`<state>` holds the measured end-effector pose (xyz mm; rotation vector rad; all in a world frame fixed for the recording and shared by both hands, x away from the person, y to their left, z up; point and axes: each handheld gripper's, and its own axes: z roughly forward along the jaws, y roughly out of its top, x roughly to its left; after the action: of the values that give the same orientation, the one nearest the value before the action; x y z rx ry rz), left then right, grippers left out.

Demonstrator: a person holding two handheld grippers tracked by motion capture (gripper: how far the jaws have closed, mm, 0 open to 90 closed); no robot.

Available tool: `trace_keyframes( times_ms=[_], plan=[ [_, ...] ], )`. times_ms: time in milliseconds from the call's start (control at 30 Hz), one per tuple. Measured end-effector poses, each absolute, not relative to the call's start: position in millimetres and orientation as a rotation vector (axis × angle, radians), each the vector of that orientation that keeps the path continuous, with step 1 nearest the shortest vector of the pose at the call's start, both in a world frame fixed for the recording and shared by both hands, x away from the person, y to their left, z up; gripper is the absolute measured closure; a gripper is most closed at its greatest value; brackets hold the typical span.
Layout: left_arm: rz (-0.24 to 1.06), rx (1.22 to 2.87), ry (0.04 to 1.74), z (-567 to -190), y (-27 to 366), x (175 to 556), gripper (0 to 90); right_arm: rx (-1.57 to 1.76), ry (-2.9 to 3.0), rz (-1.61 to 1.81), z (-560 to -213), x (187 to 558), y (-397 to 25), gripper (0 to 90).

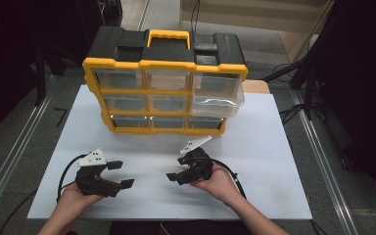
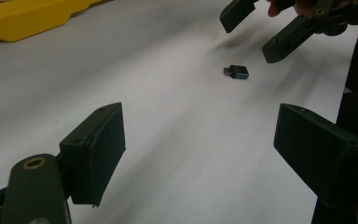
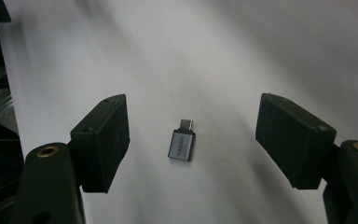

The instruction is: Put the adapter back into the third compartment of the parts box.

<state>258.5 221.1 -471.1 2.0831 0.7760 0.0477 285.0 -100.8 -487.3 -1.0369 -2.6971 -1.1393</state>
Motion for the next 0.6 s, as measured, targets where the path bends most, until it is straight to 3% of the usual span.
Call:
trace_keyframes(
  times_ms=[267,600],
  plan=[
    [0.049,2.085,0.775,-471,221,258,17.7,-1.025,-2.722,-1.091,-494,282,-96,25.2],
    [0.054,2.087,0.783,-471,222,259,17.8,-1.011,-2.782,-1.034,-501,278,-89,33.5]
  ],
)
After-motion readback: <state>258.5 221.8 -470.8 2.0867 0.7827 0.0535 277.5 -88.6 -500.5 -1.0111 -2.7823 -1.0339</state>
